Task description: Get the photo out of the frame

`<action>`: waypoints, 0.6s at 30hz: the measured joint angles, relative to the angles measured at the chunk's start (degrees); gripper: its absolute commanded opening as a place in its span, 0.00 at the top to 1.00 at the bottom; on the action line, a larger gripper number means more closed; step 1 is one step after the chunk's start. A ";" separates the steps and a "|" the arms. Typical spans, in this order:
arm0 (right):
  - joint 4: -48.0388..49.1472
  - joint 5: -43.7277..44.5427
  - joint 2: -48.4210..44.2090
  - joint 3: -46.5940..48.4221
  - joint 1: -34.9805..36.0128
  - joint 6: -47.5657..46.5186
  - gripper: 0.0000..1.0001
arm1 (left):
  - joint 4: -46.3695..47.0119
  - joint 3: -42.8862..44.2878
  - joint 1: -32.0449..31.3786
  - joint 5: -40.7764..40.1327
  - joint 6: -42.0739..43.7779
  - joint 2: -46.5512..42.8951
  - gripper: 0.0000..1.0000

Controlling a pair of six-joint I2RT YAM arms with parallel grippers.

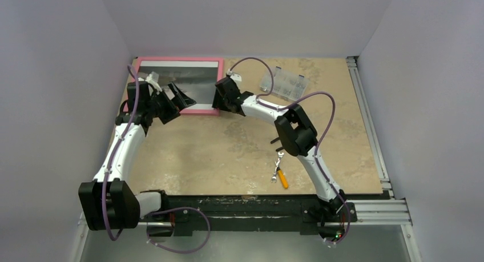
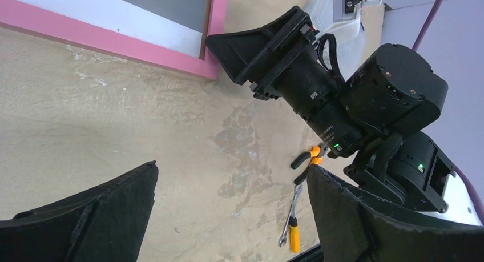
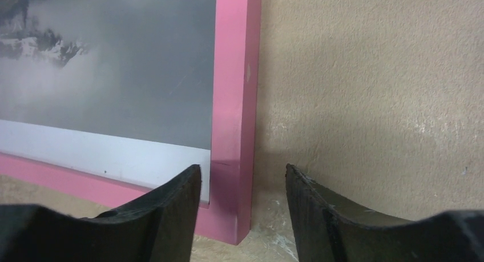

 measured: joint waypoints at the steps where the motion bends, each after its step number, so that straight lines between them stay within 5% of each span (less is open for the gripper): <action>1: -0.66 0.42 0.31 0.57 0.17 -0.02 0.54 | 0.00 0.00 0.00 0.11 -0.09 0.09 0.01; 6: -2.73 2.67 1.46 2.43 1.29 0.39 0.63 | 0.15 0.00 0.00 0.48 -1.40 0.59 0.02; 14: -5.70 3.74 2.21 4.59 1.97 0.02 0.63 | 0.44 -0.81 0.00 0.13 -3.15 0.85 0.01; 18: -8.48 4.72 3.43 7.34 2.47 -0.61 0.86 | 0.70 -1.97 0.00 -0.70 -4.55 0.85 0.01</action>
